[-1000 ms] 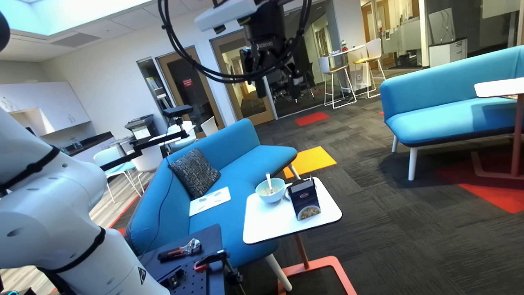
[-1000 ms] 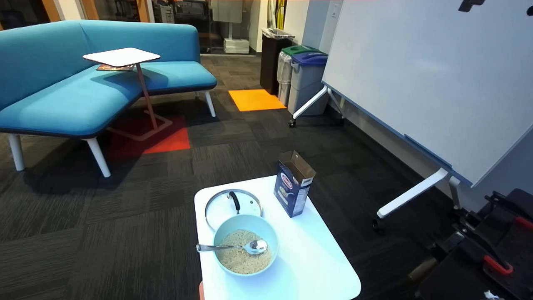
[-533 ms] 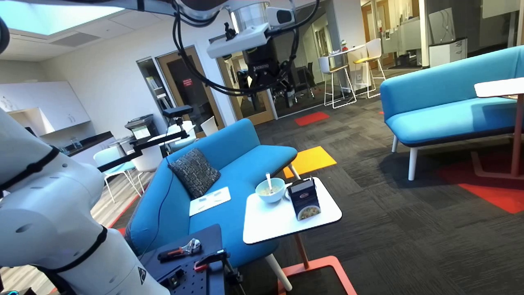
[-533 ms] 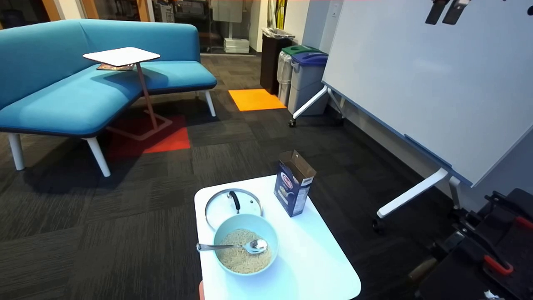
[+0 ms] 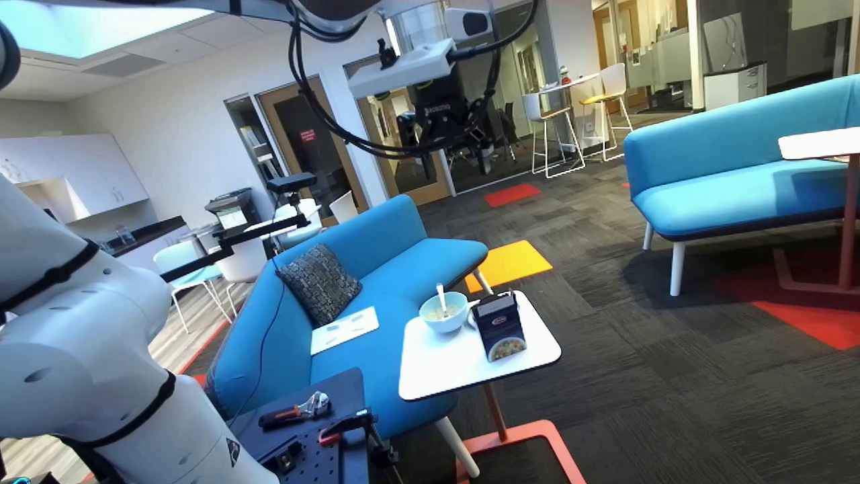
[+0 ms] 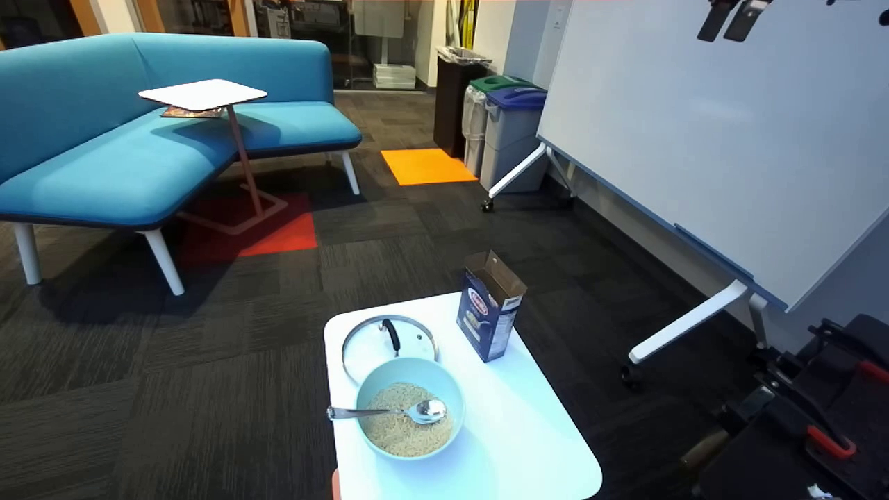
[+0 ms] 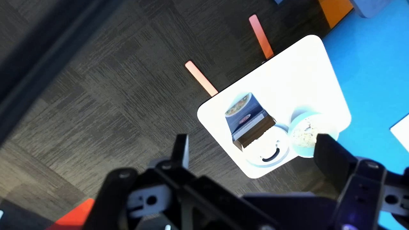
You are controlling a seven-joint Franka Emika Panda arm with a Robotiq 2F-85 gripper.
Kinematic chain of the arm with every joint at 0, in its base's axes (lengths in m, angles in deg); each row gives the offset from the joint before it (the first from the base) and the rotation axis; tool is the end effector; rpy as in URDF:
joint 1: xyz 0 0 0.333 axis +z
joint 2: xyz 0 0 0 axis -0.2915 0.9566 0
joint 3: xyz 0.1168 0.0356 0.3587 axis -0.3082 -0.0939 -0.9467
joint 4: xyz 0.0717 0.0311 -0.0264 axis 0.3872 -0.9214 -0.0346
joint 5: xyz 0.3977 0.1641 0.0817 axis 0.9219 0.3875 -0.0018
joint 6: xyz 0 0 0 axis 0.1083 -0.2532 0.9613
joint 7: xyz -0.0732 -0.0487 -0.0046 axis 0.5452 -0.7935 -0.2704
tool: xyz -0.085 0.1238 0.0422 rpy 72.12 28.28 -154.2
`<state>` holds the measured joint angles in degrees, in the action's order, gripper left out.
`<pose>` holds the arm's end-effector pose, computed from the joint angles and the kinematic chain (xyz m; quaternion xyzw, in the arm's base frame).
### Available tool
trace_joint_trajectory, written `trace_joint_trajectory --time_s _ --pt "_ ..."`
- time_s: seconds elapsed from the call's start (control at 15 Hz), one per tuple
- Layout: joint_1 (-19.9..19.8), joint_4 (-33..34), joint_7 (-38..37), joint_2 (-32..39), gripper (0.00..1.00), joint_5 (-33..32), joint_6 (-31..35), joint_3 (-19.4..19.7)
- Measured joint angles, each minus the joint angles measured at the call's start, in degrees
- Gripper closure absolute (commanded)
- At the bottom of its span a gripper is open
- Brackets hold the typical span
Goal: Remove the silver spoon from the bowl and put it on the table.
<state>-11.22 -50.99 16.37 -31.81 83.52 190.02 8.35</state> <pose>0.5198 0.0462 0.5039 -0.9259 -0.3715 -0.0376 0.0565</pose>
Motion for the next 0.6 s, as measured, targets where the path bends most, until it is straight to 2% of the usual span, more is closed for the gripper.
trace_joint_trajectory --time_s 0.27,0.6 --pt "2.03 -0.09 8.15 5.95 0.00 4.69 6.70 -1.47" --pt "3.18 1.71 15.68 15.82 0.00 7.01 10.26 -6.46"
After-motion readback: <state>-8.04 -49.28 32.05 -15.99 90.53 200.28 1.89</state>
